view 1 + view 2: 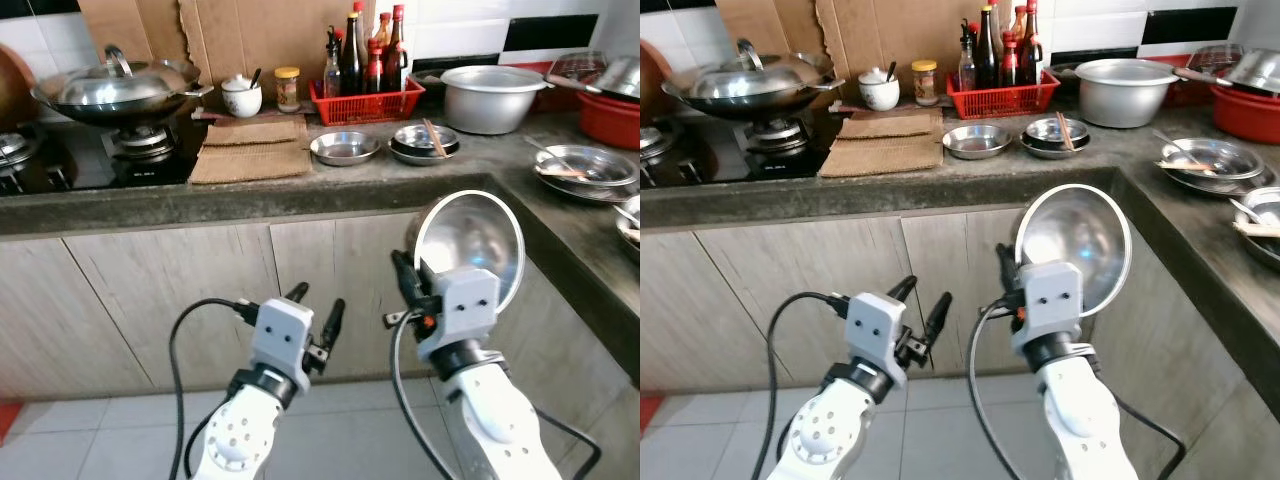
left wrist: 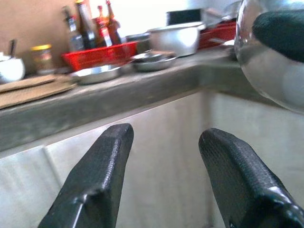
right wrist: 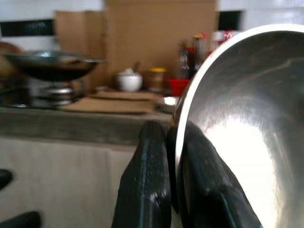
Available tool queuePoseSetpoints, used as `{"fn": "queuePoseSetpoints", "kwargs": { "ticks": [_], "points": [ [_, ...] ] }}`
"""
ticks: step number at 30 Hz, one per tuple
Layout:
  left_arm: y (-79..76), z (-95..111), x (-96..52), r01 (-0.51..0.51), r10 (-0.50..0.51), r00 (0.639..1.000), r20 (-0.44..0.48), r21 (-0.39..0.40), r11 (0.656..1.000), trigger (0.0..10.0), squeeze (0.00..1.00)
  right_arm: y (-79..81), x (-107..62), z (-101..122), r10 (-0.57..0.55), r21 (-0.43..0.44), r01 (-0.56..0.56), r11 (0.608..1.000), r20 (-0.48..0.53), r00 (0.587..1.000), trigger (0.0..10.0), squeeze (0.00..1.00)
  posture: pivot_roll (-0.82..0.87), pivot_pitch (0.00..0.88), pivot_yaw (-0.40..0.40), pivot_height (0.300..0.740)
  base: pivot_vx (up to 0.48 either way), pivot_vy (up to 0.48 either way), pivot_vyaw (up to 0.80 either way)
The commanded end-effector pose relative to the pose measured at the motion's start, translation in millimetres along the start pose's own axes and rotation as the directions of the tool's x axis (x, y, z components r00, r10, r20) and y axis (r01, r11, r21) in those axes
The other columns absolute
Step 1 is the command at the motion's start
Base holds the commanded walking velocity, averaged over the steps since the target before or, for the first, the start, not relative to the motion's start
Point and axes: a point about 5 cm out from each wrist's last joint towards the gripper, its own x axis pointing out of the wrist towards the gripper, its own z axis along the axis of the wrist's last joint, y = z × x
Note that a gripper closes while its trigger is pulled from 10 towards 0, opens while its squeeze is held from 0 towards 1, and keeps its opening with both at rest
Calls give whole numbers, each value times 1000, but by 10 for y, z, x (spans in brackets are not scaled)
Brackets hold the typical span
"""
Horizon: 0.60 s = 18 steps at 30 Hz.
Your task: Kitchen organization
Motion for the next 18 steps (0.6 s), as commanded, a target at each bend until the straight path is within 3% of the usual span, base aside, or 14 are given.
{"fn": "queuePoseSetpoints", "kwargs": {
  "ticks": [1, 7, 10, 18],
  "points": [
    [40, 12, 0, -8, 8, 1000, 6, 13, 1000, 10000, 0, 34, 11, 83, 6, 15, -7, 1000, 43, 999, 10000, 0, -12, 0, 6, 740, -322, 0, 0],
    [45, -2, 1, -8, 8, 1000, 5, 11, 1000, 10000, 0, 26, 5, 75, -5, 20, 5, 1000, 38, 999, 10000, 0, -11, 0, 5, 740, -291, 0, 0],
    [48, -5, 5, -10, 10, 1000, 2, 8, 1000, 10000, 0, 27, 5, 73, -6, 20, 5, 1000, 36, 999, 10000, 0, -12, 0, 6, 740, 0, 0, 0],
    [45, -32, 6, 0, 0, 1000, -12, -6, 1000, 10000, 0, 23, 6, 67, -14, 14, 13, 1000, 31, 999, 10000, 0, -19, 0, 14, 740, 0, 0, -736]
  ]
}}
